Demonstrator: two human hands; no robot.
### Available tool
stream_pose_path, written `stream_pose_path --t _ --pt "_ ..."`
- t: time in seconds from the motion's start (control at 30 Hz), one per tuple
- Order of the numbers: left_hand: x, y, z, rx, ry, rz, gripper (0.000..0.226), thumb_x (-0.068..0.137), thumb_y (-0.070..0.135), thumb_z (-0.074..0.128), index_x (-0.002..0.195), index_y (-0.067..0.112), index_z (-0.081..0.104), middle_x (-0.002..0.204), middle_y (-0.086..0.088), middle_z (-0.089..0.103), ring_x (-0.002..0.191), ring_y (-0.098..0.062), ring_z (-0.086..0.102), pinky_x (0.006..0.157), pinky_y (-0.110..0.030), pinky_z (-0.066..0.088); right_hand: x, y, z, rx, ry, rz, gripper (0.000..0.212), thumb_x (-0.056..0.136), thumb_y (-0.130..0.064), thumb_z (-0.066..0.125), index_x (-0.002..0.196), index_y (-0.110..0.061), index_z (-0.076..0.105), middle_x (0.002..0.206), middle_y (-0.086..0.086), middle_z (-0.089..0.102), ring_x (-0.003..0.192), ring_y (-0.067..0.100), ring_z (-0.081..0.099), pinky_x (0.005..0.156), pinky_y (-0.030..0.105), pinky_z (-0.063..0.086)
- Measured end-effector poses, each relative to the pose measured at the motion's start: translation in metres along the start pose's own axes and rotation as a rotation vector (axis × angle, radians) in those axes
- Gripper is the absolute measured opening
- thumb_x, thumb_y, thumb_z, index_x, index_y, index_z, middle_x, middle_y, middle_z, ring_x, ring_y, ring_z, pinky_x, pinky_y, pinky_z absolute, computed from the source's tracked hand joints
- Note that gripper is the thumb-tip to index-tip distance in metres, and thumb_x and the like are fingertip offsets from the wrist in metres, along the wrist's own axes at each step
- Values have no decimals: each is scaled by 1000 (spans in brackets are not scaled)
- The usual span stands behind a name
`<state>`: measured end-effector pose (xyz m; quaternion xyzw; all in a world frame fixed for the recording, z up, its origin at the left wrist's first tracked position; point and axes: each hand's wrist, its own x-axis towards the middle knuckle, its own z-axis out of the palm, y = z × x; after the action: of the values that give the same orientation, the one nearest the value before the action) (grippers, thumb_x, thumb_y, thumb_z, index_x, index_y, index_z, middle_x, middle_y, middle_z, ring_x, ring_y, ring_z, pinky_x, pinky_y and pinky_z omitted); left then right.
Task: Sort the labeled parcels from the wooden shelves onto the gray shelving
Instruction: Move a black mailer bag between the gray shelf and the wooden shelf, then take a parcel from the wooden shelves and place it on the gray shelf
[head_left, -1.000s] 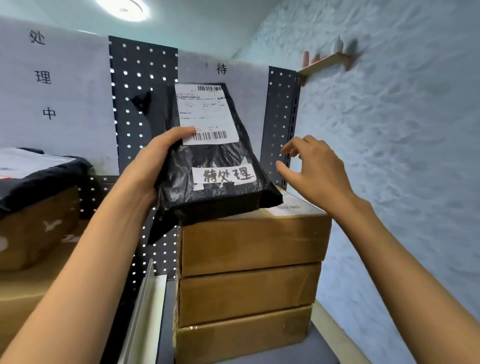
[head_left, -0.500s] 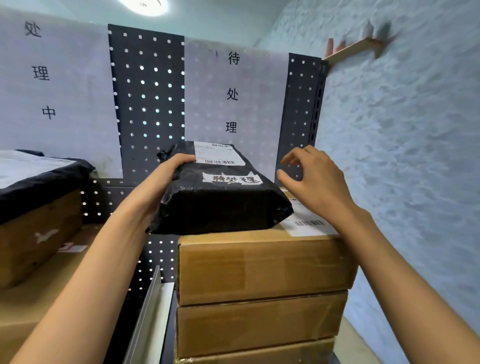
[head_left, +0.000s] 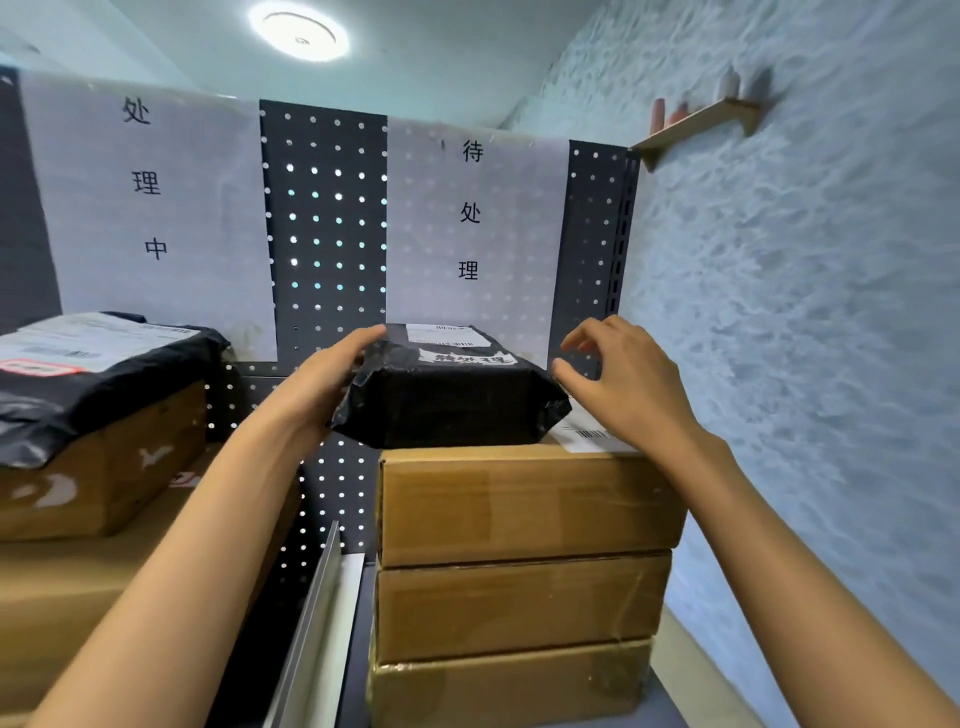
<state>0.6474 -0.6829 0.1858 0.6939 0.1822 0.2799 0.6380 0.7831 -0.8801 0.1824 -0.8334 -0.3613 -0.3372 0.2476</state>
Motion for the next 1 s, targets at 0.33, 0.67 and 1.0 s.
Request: stream_pose_path --t 0.33,0.67,1.0 --pt "-87 -3 -19 487 295 509 33 92 31 60 122 18 60 109 4 63 90 -7 59 85 -29 48 -62 -34 -52 32 34 -16 24 91 -35 57 108 -19 63 107 1 59 102 20 54 83 33 46" --pt "-237 -45 -49 1109 551 773 22 88 27 61 98 7 68 90 -12 66 85 -34 59 66 -37 41 -192 -91 -92 -12 -10 -55 27 92 -34 55 111 -16 62 113 5 60 106 25 52 87 38 41" --pt "-367 -65 -106 1313 619 767 29 83 30 51 85 5 65 86 -14 68 76 -35 60 63 -38 44 -300 -167 -121 49 -101 -139 27 94 -35 53 112 -16 60 112 3 58 106 22 50 88 35 39"
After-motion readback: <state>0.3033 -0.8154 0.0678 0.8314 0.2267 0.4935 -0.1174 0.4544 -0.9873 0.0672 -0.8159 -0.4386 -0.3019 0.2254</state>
